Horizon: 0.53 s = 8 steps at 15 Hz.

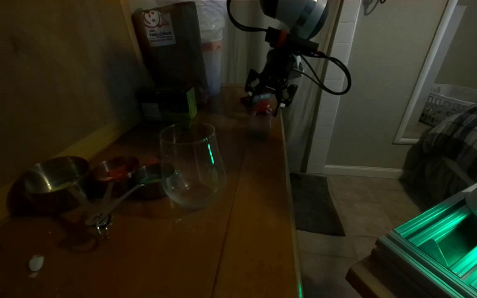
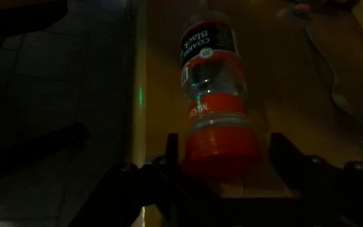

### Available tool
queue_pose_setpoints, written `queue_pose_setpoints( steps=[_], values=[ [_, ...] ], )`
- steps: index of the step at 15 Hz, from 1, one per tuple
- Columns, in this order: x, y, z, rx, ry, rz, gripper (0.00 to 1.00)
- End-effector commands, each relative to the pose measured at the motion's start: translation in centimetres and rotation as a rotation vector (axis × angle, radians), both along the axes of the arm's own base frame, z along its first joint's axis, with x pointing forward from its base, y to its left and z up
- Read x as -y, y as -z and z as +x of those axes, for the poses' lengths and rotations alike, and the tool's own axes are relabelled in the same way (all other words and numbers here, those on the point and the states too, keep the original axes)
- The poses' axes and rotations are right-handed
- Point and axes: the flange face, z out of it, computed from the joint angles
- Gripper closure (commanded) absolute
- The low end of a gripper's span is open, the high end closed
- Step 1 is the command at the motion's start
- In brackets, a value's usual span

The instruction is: Put the bottle upright

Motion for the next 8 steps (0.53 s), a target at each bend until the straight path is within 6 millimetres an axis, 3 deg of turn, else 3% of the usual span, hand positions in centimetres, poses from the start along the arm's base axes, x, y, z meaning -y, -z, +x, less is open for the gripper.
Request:
queue_pose_setpoints(
  steps=[1,3,6,8],
  values=[
    [-0.4,-0.2,0.8,-0.006,-0.008,0.003,0.56],
    [-0.4,-0.3,0.8,-0.006,-0.01,0.002,0.67],
    [-0.5,-0.9,1.0,0.004,-0.016,-0.007,0.67],
    [-1.1,-2.3,1.2,0.034,-0.04,-0.027,0.67]
  ],
)
